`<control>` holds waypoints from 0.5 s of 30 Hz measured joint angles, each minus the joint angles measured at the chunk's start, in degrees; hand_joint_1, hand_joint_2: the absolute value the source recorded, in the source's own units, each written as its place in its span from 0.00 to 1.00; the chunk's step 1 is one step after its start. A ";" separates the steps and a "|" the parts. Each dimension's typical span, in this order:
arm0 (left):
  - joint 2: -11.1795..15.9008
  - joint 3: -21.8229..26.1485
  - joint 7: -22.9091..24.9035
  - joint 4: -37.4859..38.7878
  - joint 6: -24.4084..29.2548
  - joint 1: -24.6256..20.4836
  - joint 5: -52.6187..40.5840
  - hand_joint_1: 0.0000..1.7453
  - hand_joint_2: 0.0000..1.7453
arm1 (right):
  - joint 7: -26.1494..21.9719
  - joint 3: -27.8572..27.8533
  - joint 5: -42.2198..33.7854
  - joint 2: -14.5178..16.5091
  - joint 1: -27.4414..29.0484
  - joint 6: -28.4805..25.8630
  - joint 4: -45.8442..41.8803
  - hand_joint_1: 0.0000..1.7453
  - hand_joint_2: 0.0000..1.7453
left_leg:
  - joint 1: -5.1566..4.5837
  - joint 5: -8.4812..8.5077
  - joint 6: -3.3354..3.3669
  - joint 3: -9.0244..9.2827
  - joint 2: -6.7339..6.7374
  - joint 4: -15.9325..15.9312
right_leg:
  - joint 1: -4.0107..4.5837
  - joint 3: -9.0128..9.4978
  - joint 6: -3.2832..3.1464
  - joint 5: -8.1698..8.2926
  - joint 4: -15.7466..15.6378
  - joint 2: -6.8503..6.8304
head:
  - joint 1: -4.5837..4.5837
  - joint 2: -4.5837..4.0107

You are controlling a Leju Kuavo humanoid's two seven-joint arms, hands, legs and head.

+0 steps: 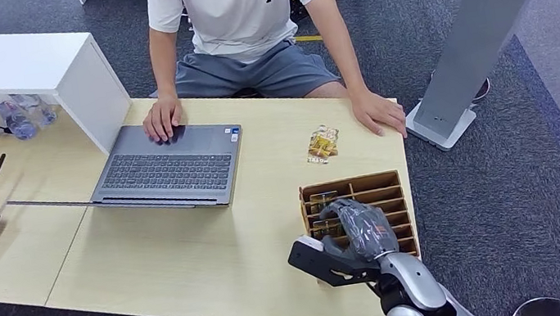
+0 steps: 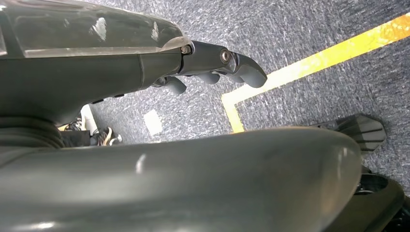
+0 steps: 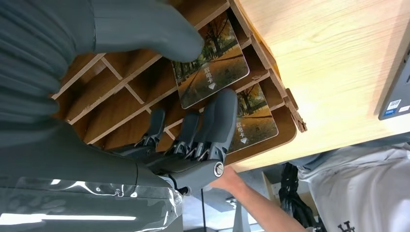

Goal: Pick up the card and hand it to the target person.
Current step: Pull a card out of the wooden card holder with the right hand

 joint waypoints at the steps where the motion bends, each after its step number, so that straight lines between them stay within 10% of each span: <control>1: 0.00 0.00 0.00 0.00 0.00 0.00 0.01 0.00 0.00 | -0.05 0.00 -0.04 0.00 -0.07 -0.03 0.10 0.54 1.00 | 0.00 0.00 0.00 0.00 0.00 0.00 | 0.00 0.00 0.00 0.00 0.00 0.00 | 0.00 0.00; 15: 0.00 0.00 0.00 0.00 0.00 0.02 0.32 0.00 0.00 | -0.61 0.04 -0.68 0.03 -0.66 -0.54 1.16 0.54 1.00 | 0.00 0.00 0.00 0.00 0.00 0.00 | 0.00 0.01 0.00 0.00 0.00 0.00 | 0.00 0.00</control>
